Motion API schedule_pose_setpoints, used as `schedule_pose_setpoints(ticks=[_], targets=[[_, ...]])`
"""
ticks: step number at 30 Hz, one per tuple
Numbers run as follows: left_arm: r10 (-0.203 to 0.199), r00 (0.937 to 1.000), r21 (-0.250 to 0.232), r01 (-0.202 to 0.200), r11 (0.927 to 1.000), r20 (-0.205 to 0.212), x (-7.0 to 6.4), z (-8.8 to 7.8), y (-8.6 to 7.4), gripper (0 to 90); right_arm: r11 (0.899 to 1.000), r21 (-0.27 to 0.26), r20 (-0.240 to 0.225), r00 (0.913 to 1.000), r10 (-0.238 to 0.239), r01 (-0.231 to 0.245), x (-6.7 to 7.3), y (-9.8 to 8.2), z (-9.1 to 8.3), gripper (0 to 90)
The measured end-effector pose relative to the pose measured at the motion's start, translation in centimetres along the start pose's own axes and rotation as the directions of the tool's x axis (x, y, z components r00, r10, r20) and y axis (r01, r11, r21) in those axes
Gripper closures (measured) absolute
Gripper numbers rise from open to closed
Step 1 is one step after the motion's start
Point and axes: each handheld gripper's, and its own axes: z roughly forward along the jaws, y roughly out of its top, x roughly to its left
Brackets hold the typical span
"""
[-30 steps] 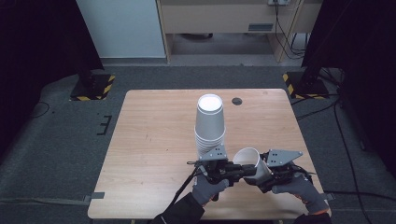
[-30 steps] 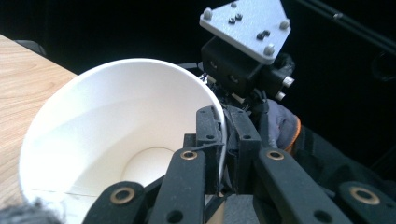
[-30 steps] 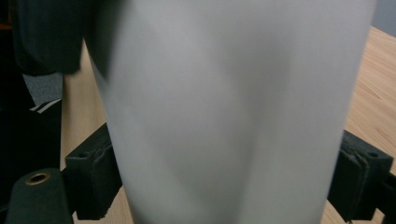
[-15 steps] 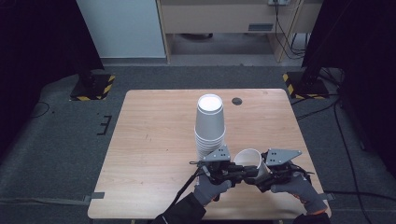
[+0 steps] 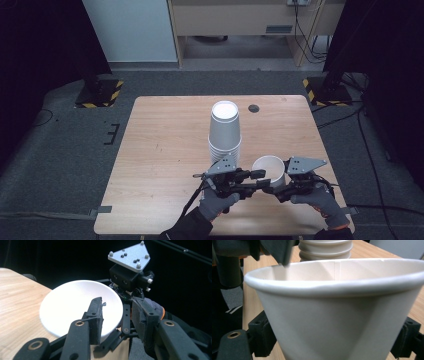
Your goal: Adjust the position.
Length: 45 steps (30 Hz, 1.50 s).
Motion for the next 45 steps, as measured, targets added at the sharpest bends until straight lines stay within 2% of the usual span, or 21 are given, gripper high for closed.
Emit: schedule_pose_setpoints(ticks=[4, 9, 14, 19, 21, 23, 24, 26, 28, 31, 33, 36, 39, 43, 45], targets=[[0.029, 0.9989, -0.002, -0.029, 0.9996, -0.038, -0.2, -1.5, 0.0, 56.9, 1.000, -0.017, 0.021, 0.9996, 0.016, -0.016, -0.2, 0.1, -0.2, 14.7], [0.063, 0.9935, 0.016, -0.062, 0.9979, -0.095, -0.2, -3.7, -0.4, 53.6, 0.998, -0.052, 0.054, 0.9980, 0.034, -0.032, -0.3, 0.2, -0.6, 14.7], [0.053, 0.9872, 0.018, -0.051, 0.9985, -0.150, 0.4, -6.3, -1.2, 51.3, 0.992, -0.110, 0.101, 0.9923, 0.071, -0.060, -0.8, 0.3, -1.1, 14.8], [0.040, 0.9743, 0.015, -0.038, 0.9992, -0.222, 1.4, -8.9, -2.0, 48.9, 0.982, -0.166, 0.157, 0.9803, 0.119, -0.093, -1.3, 0.1, -1.6, 14.8], [0.042, 0.9649, 0.017, -0.039, 0.9991, -0.259, 1.9, -9.9, -2.3, 47.7, 0.976, -0.188, 0.182, 0.9728, 0.143, -0.108, -1.6, 0.0, -1.9, 14.8], [0.036, 0.9534, 0.017, -0.033, 0.9993, -0.300, 2.5, -10.9, -2.6, 46.8, 0.970, -0.213, 0.208, 0.9645, 0.163, -0.118, -1.9, -0.1, -2.1, 14.9], [0.040, 0.9451, 0.020, -0.036, 0.9992, -0.324, 2.9, -11.4, -2.8, 46.7, 0.966, -0.226, 0.219, 0.9593, 0.178, -0.128, -2.0, -0.1, -2.2, 14.8], [0.052, 0.9244, 0.028, -0.045, 0.9986, -0.378, 3.6, -12.2, -3.0, 45.1, 0.958, -0.251, 0.244, 0.9491, 0.199, -0.137, -2.2, -0.2, -2.4, 14.9], [0.043, 0.9064, 0.024, -0.037, 0.9990, -0.420, 4.4, -13.0, -3.3, 43.6, 0.955, -0.262, 0.267, 0.9399, 0.212, -0.141, -2.4, -0.2, -2.5, 14.9], [0.045, 0.8707, 0.032, -0.033, 0.9989, -0.490, 5.8, -14.2, -3.9, 41.2, 0.945, -0.289, 0.296, 0.9246, 0.239, -0.152, -2.5, -0.3, -2.6, 14.8], [0.038, 0.8435, 0.036, -0.022, 0.9991, -0.536, 6.6, -15.1, -4.5, 38.9, 0.938, -0.307, 0.315, 0.9130, 0.259, -0.160, -2.7, -0.3, -2.7, 14.8], [0.025, 0.8107, 0.041, -0.001, 0.9992, -0.585, 7.8, -16.1, -5.2, 37.0, 0.929, -0.332, 0.346, 0.8946, 0.283, -0.166, -3.0, -0.4, -2.7, 14.8], [0.016, 0.7829, 0.039, 0.010, 0.9992, -0.622, 8.6, -16.8, -5.5, 35.1, 0.920, -0.356, 0.375, 0.8762, 0.302, -0.165, -3.3, -0.4, -2.6, 14.8], [0.016, 0.7547, 0.044, 0.017, 0.9989, -0.656, 9.2, -17.4, -5.8, 32.6, 0.910, -0.378, 0.414, 0.8475, 0.332, -0.171, -3.8, -0.4, -2.4, 14.9], [0.017, 0.7438, 0.046, 0.019, 0.9988, -0.668, 9.4, -17.6, -5.9, 31.7, 0.904, -0.392, 0.433, 0.8329, 0.345, -0.171, -4.1, -0.5, -2.3, 14.9]])
